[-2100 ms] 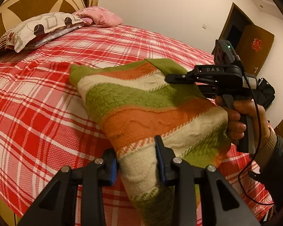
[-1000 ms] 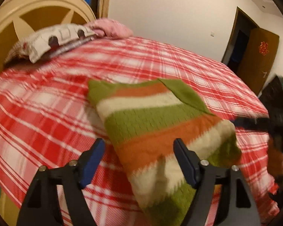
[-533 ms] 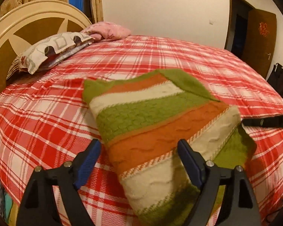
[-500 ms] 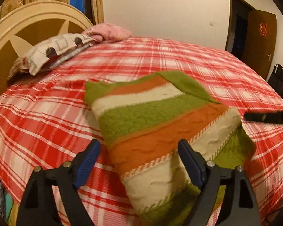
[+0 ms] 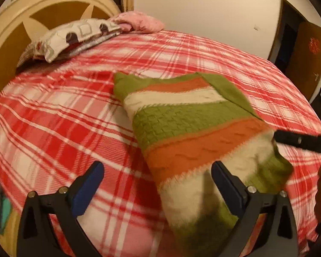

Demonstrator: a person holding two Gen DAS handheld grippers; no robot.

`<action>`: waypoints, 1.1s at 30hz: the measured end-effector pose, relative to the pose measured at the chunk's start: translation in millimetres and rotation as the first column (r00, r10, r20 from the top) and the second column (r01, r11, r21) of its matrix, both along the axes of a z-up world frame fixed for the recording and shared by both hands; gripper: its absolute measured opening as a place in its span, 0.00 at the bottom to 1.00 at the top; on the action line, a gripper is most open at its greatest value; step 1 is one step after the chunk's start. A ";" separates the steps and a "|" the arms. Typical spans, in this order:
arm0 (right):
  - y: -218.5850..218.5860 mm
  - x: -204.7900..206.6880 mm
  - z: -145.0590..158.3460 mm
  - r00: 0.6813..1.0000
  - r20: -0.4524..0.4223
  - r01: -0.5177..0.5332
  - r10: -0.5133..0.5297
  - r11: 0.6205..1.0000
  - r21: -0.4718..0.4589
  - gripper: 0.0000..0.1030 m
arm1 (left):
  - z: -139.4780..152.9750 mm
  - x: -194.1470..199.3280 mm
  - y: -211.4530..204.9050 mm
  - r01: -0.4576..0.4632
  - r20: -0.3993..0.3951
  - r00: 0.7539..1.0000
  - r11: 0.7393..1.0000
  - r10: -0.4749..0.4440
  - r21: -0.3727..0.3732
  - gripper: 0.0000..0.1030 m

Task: Fold small clothes

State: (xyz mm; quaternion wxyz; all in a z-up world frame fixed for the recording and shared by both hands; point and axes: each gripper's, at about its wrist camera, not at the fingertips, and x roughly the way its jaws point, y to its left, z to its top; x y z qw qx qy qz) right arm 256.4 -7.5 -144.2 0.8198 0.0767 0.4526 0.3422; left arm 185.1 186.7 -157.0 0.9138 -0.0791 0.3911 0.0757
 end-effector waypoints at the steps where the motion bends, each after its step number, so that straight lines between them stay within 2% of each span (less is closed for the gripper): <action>1: -5.3 -6.4 7.5 1.000 0.012 0.010 -0.010 1.000 0.015 0.42 | 9.6 -11.9 -2.0 0.005 0.025 1.000 1.000 -0.005 0.011 0.99; 3: -15.5 -22.5 21.4 0.999 0.034 0.040 -0.041 0.998 0.042 0.42 | 21.0 -27.3 -4.3 0.001 0.051 0.999 1.000 -0.003 0.028 0.99; 8: -31.2 -73.7 55.7 0.975 0.179 0.131 -0.133 0.991 0.023 0.43 | 53.9 -65.4 -11.8 0.007 0.132 0.991 0.998 -0.015 0.058 1.00; 15: -24.0 -123.1 87.9 0.939 0.327 0.136 -0.110 0.989 -0.058 0.46 | 81.6 -83.0 -16.0 0.025 0.212 0.977 0.999 -0.035 0.047 1.00; 33: -22.8 -157.0 118.9 0.908 0.408 0.143 -0.099 0.986 -0.080 0.46 | 112.9 -106.2 -14.7 0.027 0.302 0.953 0.999 -0.033 0.025 1.00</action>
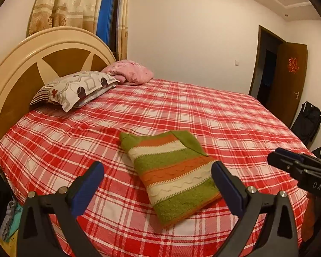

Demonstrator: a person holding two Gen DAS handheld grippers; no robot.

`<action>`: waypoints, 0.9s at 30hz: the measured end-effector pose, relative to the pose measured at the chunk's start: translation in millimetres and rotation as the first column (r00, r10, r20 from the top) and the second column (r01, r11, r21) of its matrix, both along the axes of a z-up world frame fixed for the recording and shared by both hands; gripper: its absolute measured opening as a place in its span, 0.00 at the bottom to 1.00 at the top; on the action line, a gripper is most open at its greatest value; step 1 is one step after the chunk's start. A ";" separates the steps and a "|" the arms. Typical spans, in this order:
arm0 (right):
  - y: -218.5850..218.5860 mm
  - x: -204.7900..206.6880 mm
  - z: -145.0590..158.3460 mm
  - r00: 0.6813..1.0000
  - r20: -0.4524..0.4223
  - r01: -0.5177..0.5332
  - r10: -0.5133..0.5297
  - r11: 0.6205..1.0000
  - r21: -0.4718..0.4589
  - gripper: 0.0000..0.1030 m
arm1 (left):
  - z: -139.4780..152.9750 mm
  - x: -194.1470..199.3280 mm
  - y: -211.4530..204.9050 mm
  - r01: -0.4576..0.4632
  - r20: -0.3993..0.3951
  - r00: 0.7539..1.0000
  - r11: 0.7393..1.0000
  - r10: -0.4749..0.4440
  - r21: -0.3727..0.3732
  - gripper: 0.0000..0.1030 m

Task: Fold small clothes

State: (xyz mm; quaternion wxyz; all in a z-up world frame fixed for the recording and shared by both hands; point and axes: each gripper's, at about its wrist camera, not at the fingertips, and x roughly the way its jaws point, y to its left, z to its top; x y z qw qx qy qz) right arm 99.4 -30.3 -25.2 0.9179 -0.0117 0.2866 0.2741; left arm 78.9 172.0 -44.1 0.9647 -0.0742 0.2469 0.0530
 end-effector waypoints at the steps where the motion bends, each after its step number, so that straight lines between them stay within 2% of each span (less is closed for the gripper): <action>1: 0.0 -0.8 0.8 1.000 0.002 -0.001 0.001 1.000 0.001 0.46 | 0.7 -0.6 -0.1 0.000 0.002 1.000 1.000 0.000 0.000 1.00; 20: -3.2 -5.4 4.3 1.000 -0.002 0.004 -0.004 1.000 0.010 0.46 | 2.5 -2.3 -1.8 0.003 0.006 1.000 1.000 -0.003 -0.005 1.00; 27: -4.7 -6.3 5.2 1.000 0.011 0.010 -0.010 1.000 0.014 0.46 | 4.3 -3.9 -9.8 0.002 0.018 1.000 1.000 -0.002 0.022 1.00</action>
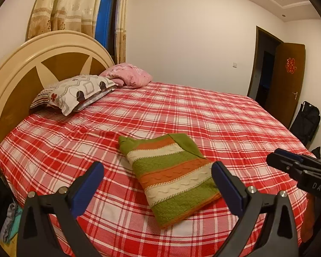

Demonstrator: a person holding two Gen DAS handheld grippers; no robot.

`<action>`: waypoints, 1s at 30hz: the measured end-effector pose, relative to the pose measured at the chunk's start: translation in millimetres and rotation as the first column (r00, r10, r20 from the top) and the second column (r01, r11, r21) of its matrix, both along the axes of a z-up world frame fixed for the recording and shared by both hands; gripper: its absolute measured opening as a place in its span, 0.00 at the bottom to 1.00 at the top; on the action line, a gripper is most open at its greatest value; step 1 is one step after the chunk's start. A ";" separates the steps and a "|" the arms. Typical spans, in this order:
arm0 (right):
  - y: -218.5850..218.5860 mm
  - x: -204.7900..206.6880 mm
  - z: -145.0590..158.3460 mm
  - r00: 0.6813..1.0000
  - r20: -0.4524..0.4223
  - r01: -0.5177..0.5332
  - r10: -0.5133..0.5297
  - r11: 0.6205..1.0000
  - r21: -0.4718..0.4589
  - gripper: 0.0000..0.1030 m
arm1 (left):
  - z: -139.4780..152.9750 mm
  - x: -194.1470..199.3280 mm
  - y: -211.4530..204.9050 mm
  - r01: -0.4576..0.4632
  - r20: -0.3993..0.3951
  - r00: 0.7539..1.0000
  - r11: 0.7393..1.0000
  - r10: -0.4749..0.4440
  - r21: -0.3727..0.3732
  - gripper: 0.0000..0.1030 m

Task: Fold small clothes

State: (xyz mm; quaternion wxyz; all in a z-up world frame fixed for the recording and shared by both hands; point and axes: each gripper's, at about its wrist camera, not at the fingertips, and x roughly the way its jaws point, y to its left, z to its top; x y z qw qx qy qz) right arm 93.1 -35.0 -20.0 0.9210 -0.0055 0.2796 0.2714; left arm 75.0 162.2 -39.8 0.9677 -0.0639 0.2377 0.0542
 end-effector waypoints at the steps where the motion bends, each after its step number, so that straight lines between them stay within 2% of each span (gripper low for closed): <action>1: -0.6 0.1 -0.1 1.000 0.001 0.001 -0.001 1.000 0.001 0.46 | 0.2 -0.2 -1.4 0.005 0.001 1.000 1.000 -0.005 0.008 1.00; 11: -4.8 0.5 -1.5 1.000 0.003 0.009 -0.009 1.000 0.011 0.46 | 1.2 -1.2 -6.8 0.032 -0.010 0.999 0.999 -0.032 0.012 1.00; 24: -3.7 -4.0 -1.7 1.000 0.028 0.013 -0.014 1.000 0.005 0.46 | 2.7 -1.6 -4.0 0.011 -0.001 1.000 1.000 -0.011 0.001 1.00; 30: -3.2 -5.0 -1.2 0.999 0.032 0.011 -0.012 1.000 0.004 0.46 | 3.2 -1.7 -6.4 0.005 0.004 1.000 1.000 -0.005 0.019 1.00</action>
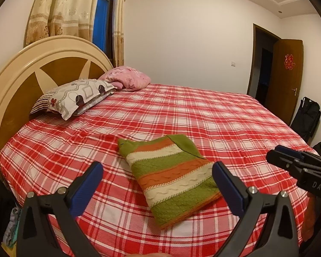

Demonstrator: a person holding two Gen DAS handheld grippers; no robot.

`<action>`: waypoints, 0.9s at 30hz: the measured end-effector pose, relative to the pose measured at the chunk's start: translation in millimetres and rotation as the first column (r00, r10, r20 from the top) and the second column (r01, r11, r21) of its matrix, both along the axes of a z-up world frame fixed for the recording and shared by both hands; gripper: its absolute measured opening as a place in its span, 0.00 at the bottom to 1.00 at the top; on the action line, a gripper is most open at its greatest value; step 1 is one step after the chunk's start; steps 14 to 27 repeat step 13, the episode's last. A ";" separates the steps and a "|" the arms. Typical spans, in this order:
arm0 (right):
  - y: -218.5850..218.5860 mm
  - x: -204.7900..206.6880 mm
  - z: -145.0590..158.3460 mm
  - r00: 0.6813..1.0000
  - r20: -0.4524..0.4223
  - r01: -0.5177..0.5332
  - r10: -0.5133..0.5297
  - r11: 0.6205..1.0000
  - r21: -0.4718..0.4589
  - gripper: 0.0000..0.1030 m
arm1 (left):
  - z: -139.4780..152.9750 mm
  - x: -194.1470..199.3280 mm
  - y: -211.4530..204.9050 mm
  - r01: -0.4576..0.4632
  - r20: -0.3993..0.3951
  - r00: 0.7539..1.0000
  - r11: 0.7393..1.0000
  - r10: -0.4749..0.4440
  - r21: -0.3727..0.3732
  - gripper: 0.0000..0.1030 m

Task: Fold small clothes

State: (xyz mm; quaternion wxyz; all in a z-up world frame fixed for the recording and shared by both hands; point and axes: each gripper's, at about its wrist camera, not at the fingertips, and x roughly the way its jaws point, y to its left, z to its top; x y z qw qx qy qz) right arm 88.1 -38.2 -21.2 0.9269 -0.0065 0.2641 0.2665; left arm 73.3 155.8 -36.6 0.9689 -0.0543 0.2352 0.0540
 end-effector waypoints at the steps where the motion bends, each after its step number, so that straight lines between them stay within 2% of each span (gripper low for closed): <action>1: 0.2 -0.6 -0.2 1.000 0.001 -0.001 0.001 1.000 -0.001 0.46 | 0.1 -0.1 0.1 -0.004 0.002 1.000 1.000 0.004 0.003 1.00; 27: 3.7 -2.4 -2.9 1.000 -0.001 -0.011 0.011 1.000 -0.012 0.46 | -4.0 2.0 1.9 -0.004 -0.008 1.000 1.000 0.004 -0.001 1.00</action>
